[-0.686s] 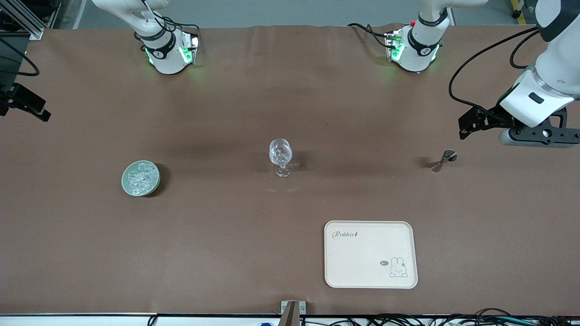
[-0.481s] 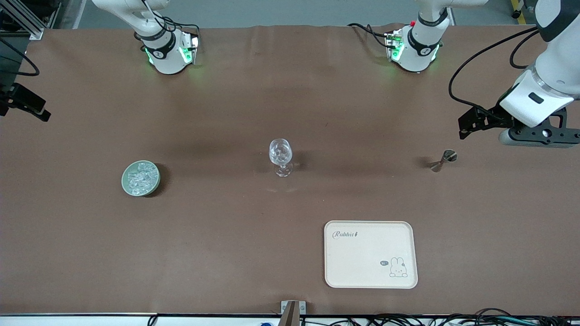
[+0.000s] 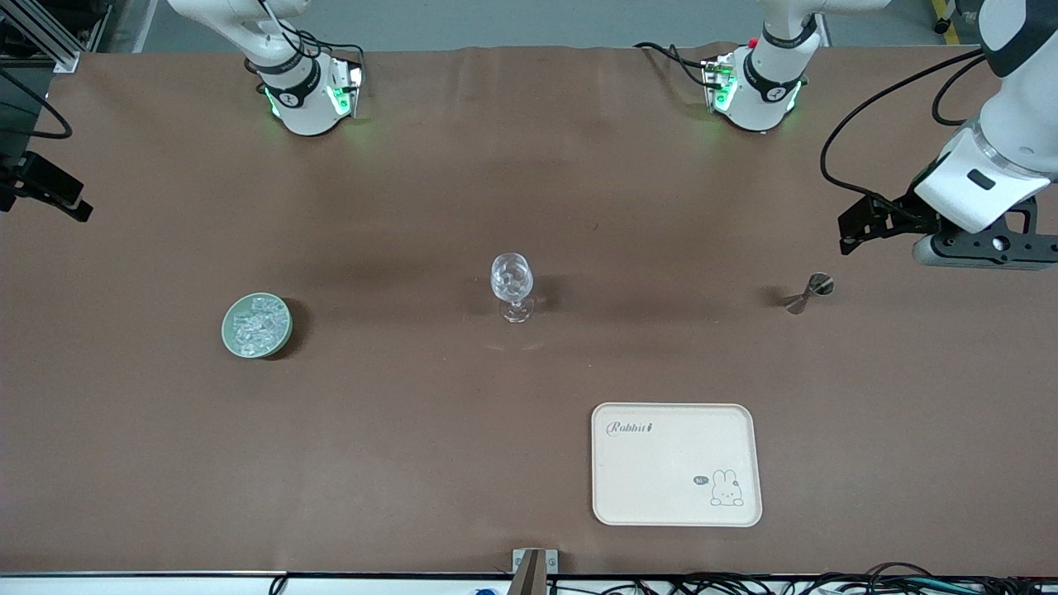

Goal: Pour wine and add ice with both arms
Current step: 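Move the right gripper over the ice while the left gripper reaches the jigger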

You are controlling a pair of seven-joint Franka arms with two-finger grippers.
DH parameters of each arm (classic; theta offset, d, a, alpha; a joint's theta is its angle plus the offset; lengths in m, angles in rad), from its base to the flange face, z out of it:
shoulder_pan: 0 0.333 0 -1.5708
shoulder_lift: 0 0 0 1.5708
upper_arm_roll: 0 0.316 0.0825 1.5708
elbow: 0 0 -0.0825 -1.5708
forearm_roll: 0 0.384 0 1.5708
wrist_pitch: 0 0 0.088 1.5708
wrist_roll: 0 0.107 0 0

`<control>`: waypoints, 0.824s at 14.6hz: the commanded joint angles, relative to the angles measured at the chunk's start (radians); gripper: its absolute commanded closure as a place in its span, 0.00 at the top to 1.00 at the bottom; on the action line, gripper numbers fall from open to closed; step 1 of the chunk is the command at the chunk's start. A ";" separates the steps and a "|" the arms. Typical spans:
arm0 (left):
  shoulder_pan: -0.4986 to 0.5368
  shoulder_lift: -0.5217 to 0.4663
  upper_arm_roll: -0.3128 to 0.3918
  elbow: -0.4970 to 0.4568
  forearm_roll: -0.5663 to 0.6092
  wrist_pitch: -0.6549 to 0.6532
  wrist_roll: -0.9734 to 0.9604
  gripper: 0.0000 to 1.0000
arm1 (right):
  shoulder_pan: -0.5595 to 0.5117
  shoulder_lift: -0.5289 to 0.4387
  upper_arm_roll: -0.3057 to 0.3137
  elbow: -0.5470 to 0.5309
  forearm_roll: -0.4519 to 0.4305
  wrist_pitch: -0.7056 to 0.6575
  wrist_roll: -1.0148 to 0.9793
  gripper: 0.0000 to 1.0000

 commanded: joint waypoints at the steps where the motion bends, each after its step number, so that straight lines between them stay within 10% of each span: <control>1: 0.037 0.006 0.000 0.015 0.004 -0.016 -0.008 1.00 | -0.011 -0.003 0.009 0.000 -0.014 -0.009 -0.009 1.00; 8: 0.186 0.085 0.000 0.013 -0.025 -0.077 -0.080 1.00 | -0.013 -0.003 0.005 -0.041 -0.017 -0.010 0.005 1.00; 12: 0.330 0.152 0.000 0.013 -0.188 -0.077 -0.129 1.00 | -0.013 0.003 0.005 -0.265 -0.023 0.213 0.005 1.00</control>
